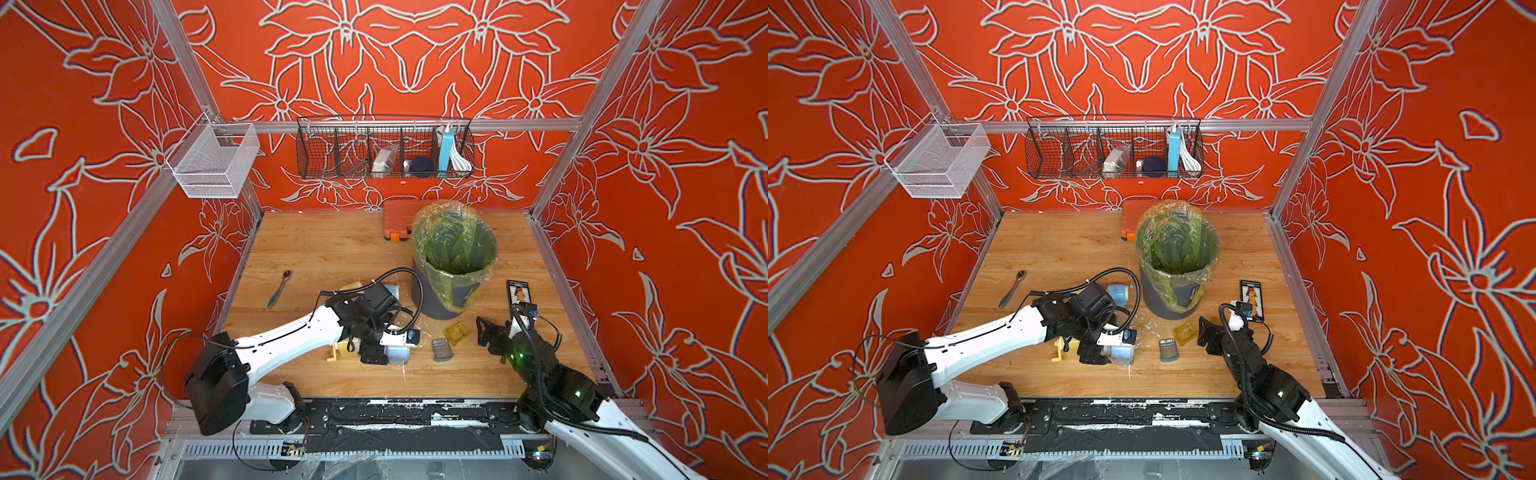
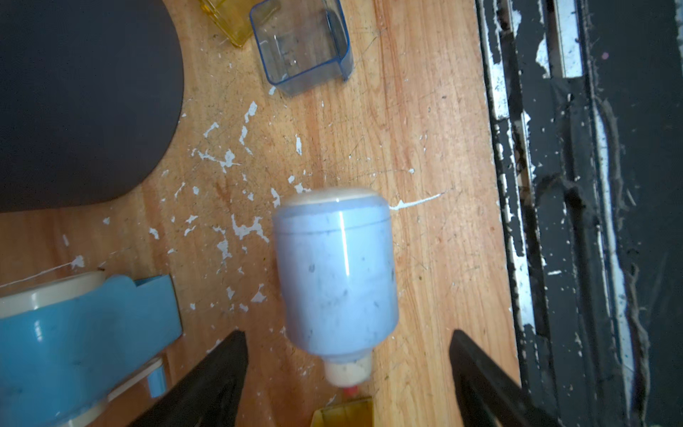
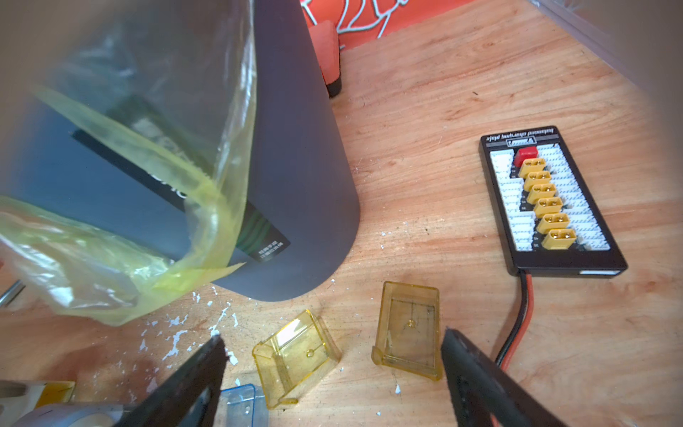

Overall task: Take out the pencil sharpener tray and clean the shavings
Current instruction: Pick up the pencil sharpener from the center of the board.

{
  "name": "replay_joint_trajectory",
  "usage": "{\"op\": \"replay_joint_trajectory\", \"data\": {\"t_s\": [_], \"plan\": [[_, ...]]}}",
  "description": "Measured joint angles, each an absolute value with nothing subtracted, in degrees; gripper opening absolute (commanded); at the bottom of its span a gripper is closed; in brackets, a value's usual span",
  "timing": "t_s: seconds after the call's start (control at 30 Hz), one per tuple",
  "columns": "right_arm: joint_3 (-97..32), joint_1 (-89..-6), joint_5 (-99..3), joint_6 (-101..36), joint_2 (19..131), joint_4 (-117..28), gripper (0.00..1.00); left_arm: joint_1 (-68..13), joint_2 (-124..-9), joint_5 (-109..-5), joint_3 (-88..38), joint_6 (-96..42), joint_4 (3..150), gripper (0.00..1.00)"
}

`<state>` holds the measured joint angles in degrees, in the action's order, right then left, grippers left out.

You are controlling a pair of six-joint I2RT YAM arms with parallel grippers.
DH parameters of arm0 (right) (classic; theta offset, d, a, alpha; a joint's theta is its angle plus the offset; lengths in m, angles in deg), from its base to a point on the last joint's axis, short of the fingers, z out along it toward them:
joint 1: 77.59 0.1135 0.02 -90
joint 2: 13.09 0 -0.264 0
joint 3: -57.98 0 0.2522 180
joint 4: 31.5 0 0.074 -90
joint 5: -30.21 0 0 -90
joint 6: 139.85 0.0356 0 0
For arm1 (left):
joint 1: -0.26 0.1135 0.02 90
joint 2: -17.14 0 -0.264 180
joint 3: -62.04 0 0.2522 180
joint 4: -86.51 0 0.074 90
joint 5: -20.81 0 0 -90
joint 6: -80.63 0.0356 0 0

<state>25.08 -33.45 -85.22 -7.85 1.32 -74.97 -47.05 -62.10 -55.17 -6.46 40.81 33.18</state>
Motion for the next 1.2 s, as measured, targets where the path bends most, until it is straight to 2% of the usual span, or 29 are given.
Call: {"op": "replay_joint_trajectory", "data": {"t_s": [0.07,0.43,0.7,0.73,0.83,0.93,1.07,1.1,1.13,1.2], "plan": [[25.1,-33.5,-85.2,-8.0,-0.1,-76.1,0.93,-47.6,-64.2,-54.9,-6.9,40.0,34.1,0.99],[25.1,-33.5,-85.2,-8.1,-2.8,-80.1,0.92,-50.4,-70.4,-54.9,-7.1,35.0,39.4,0.98],[25.1,-33.5,-85.2,-8.1,-3.1,-81.2,0.92,-50.4,-72.5,-55.5,-6.7,33.7,40.5,0.81],[25.1,-33.5,-85.2,-8.1,-3.4,-81.3,0.92,-50.4,-72.6,-55.5,-6.7,33.5,40.6,0.77],[25.1,-33.5,-85.2,-8.1,-4.0,-81.9,0.91,-50.4,-72.7,-55.7,-6.3,32.6,40.8,0.55],[25.1,-33.5,-85.2,-8.1,-4.7,-82.7,0.91,-50.5,-72.7,-55.7,-6.2,32.8,41.2,0.39],[25.1,-33.5,-84.4,-8.2,-5.4,-83.0,0.92,-50.6,-72.7,-55.8,-6.2,32.8,41.3,0.04],[25.1,-33.5,-83.8,-8.5,-5.8,-82.9,0.94,-50.7,-72.7,-55.8,-6.2,32.7,41.3,0.0],[25.1,-33.5,-82.7,-9.1,-6.3,-82.5,0.97,-50.7,-72.7,-55.8,-6.2,32.7,41.2,0.0],[25.1,-33.5,-80.3,-10.5,-7.4,-81.2,0.97,-50.8,-72.5,-56.0,-6.2,32.7,41.1,0.0]]}}
